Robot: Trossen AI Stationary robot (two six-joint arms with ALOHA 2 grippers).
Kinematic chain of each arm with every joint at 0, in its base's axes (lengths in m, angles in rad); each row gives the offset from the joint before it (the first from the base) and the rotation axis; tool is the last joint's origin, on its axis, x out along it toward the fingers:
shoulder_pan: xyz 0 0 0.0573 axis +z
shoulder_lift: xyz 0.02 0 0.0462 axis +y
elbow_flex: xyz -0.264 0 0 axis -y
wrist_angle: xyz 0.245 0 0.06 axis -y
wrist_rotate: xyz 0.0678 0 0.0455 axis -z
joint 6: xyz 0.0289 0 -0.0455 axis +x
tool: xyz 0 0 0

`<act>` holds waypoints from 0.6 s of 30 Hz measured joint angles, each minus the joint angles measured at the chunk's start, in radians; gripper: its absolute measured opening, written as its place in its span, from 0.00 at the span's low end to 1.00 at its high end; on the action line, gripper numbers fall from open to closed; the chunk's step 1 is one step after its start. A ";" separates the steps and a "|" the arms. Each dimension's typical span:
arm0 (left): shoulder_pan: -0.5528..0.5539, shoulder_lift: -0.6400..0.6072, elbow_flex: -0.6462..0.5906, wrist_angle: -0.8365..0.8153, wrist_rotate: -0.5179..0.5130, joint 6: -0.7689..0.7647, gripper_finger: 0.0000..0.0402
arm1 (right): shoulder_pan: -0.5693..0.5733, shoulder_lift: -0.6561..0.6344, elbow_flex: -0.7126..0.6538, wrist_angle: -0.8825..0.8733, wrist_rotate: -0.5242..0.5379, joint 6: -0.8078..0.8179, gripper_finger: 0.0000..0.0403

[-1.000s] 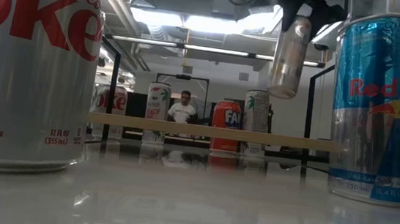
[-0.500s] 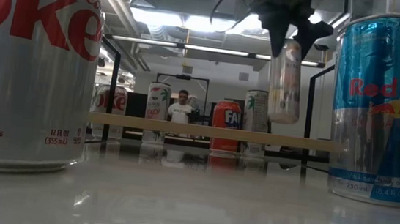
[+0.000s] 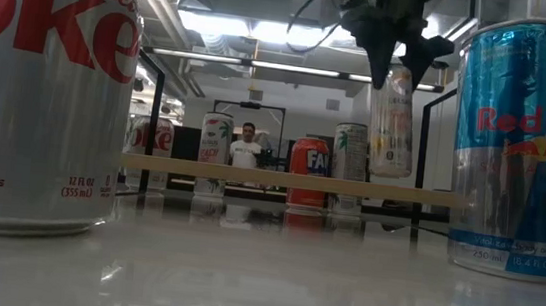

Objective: Place canned beverage on shelf
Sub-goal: Put the top right white-yellow soda can on the shelf

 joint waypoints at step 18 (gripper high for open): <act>0.000 0.000 0.000 0.000 0.000 0.000 0.00 | 0.000 0.000 -0.069 0.057 -0.045 0.000 0.66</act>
